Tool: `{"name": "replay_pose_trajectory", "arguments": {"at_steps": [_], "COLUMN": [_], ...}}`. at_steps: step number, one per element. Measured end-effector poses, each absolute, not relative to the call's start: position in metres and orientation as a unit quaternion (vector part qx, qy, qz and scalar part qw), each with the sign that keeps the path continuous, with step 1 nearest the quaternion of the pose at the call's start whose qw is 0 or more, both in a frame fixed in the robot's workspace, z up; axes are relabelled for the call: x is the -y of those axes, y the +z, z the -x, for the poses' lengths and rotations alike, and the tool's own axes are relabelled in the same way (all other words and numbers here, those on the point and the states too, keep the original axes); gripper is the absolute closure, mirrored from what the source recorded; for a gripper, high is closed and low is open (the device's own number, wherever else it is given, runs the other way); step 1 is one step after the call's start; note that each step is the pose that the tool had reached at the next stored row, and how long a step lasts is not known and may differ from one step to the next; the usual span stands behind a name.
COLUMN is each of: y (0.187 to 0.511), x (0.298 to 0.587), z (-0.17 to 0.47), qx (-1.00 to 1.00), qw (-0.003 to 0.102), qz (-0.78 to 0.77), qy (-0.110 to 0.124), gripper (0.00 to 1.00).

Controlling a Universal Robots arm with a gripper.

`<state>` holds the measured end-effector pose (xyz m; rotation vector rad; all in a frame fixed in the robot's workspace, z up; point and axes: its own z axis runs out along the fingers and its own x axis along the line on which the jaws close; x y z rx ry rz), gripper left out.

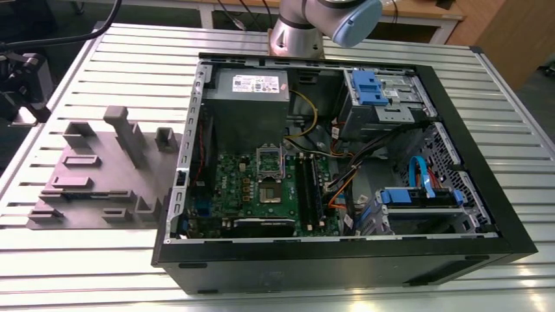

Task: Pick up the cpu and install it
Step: 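Pick up the cpu and move it towards the insertion slot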

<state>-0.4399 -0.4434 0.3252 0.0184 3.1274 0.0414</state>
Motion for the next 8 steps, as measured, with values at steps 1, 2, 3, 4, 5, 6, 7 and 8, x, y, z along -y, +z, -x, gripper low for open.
{"name": "replay_pose_trajectory", "arguments": {"at_steps": [1,2,3,4,5,6,7,8], "y": [0.3264,0.3275,0.3286,0.3297,0.3308,0.3319,0.3332,0.3344], "x": [0.4434,0.4434,0.4434,0.4434,0.4434,0.4434,0.4434,0.4434], "z": [0.4399,0.4399,0.4399,0.4399,0.4399,0.4399,0.4399,0.4399], "qx": [-1.0,-1.0,-1.0,-1.0,-1.0,-1.0,-1.0,-1.0], "qw": [0.007,0.007,0.007,0.007,0.007,0.007,0.007,0.007], "qz": [-0.006,-0.006,-0.006,-0.006,-0.006,-0.006,-0.006,-0.006], "qy": [0.013,0.013,0.013,0.013,0.013,0.013,0.013,0.013], "gripper": [0.53,0.53,0.53,0.53,0.53,0.53,0.53,0.53]}}
